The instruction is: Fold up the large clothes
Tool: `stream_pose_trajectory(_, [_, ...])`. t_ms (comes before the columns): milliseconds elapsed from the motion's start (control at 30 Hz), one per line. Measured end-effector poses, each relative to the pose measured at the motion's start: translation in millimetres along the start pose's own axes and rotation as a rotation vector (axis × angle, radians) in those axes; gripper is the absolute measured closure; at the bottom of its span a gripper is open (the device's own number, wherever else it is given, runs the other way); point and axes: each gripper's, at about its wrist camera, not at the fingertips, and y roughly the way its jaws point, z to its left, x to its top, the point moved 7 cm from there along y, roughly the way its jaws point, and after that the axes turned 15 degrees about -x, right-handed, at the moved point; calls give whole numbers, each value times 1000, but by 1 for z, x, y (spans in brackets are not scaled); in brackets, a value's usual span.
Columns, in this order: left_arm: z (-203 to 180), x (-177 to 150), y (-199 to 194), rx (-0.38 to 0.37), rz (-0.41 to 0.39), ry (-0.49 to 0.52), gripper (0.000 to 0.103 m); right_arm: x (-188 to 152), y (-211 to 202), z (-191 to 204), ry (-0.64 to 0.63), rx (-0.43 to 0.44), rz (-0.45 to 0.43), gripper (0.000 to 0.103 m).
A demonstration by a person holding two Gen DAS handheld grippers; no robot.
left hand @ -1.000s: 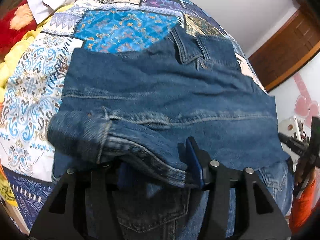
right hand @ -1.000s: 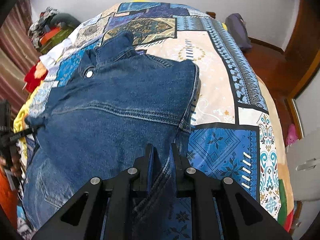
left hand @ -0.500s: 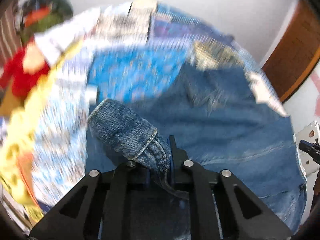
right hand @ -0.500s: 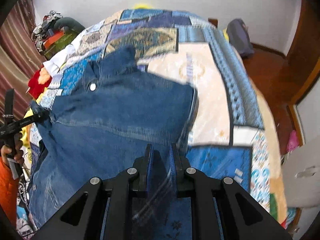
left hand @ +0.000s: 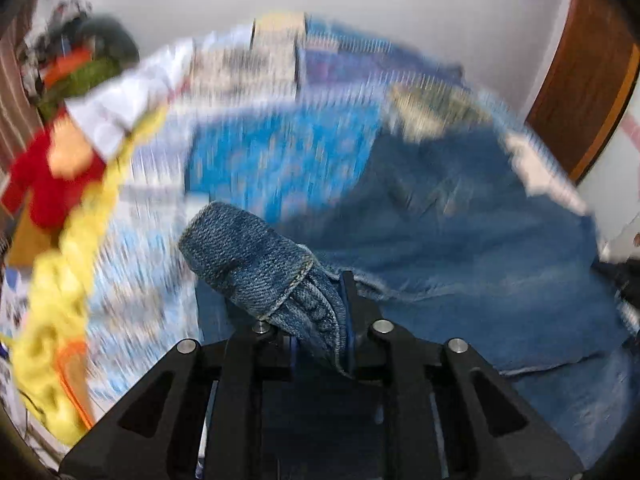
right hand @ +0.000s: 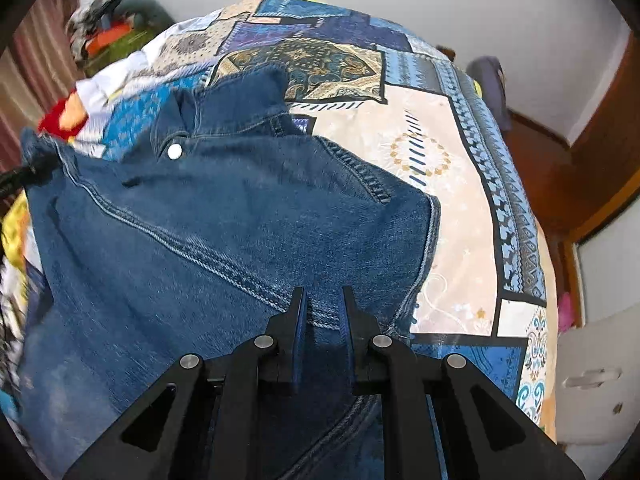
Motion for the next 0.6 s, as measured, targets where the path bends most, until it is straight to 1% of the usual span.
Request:
stream_pose_trajectory(33, [5,-13,10,-3,41,-7,78,-2,-1,1,-15,-23,-10,92])
stream_pose_trajectory(100, [8,-35,23,-25,92,-17,75,-4,-3,2,-43,-70,-18,92])
stream_pose_trajectory(133, [8,-41,24,-35,94,-19,72,-6,-3,2,-52,-85,-18,92])
stream_pose_trajectory(167, [9,-45,20,-37,70,-19,70,-7,-4,1,-59,-99,-18,92])
stream_pose_trajectory(200, [11,-49,16,-25,55,-23,58,-8,-4,0,-62,-109,-18,92])
stream_pose_trajectory(233, [16,-50,10,11,44,-30,39,-9,-5,-1,-64,-117,-17,92])
stream_pose_trajectory(267, [21,-53,5,38,40,-40,33,-10,-5,-2,-68,-128,-16,92])
stream_pose_trajectory(300, [26,-56,0,45,35,-52,29,-12,-7,-3,-70,-141,-17,92])
stream_pose_trajectory(367, [35,-64,-12,17,28,-77,27,-16,-9,-4,-80,-160,-17,92])
stream_pose_trajectory(400, [41,-69,-17,10,25,-91,24,-19,-9,-6,-76,-157,-16,91])
stream_pose_trajectory(433, [47,-73,-23,27,23,-100,24,-21,-9,-7,-69,-156,-10,82])
stream_pose_trajectory(467, [51,-76,-28,55,28,-100,24,-24,-8,-12,-54,-176,-6,74])
stream_pose_trajectory(533, [60,-85,-36,108,40,-94,24,-27,-9,-23,-28,-235,-18,30])
stream_pose_trajectory(567, [62,-88,-39,113,42,-97,24,-30,-10,-29,-8,-243,-29,23])
stream_pose_trajectory(600, [65,-91,-42,118,44,-104,24,-32,-11,-34,16,-213,-25,19])
